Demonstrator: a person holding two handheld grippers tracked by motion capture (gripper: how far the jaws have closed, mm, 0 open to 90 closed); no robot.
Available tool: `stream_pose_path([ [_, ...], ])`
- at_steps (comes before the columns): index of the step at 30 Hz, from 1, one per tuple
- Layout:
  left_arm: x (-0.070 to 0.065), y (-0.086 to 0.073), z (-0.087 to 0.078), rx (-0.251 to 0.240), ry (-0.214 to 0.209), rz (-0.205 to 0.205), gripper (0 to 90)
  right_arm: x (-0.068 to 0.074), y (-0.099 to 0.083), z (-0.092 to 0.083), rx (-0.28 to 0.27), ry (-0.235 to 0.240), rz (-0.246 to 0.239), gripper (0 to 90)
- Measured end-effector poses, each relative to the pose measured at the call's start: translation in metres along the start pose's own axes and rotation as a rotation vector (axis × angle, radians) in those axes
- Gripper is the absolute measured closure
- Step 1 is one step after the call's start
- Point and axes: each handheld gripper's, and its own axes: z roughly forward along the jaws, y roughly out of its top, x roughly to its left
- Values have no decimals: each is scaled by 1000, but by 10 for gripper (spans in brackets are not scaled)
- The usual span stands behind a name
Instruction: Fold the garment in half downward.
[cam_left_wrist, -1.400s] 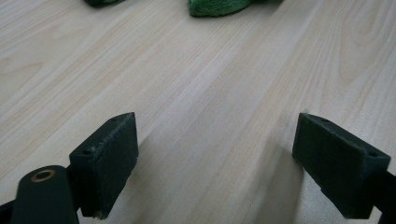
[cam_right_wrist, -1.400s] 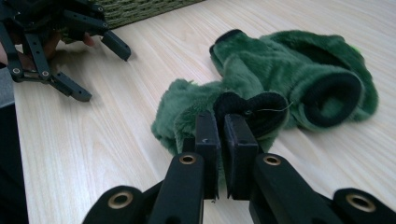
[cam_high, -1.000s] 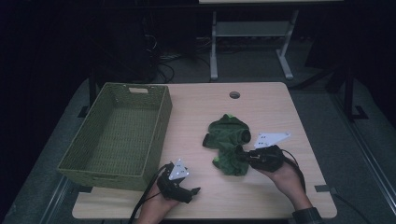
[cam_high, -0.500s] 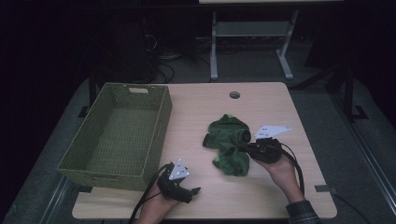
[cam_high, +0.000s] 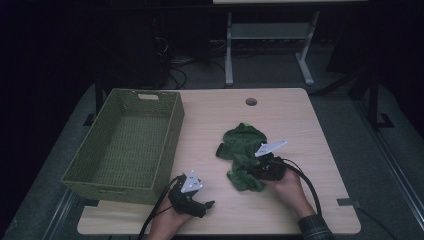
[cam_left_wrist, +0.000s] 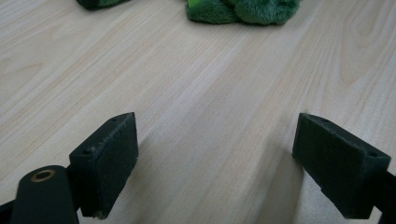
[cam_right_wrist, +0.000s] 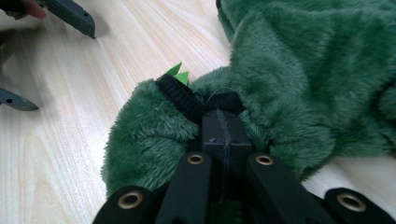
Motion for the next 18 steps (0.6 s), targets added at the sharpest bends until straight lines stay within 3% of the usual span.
stream_pose_path([
  [7, -1, 0, 1, -2, -1, 1, 126, 2, -1, -1, -8, -22, -12, 889],
  [11, -1, 1, 1, 0, 2, 0, 127, 1, 2, -12, -38, -68, -7, 667],
  [18, 0, 12, 4, 17, -10, 14, 143, -1, 5, -28, -74, -94, 0, 570],
])
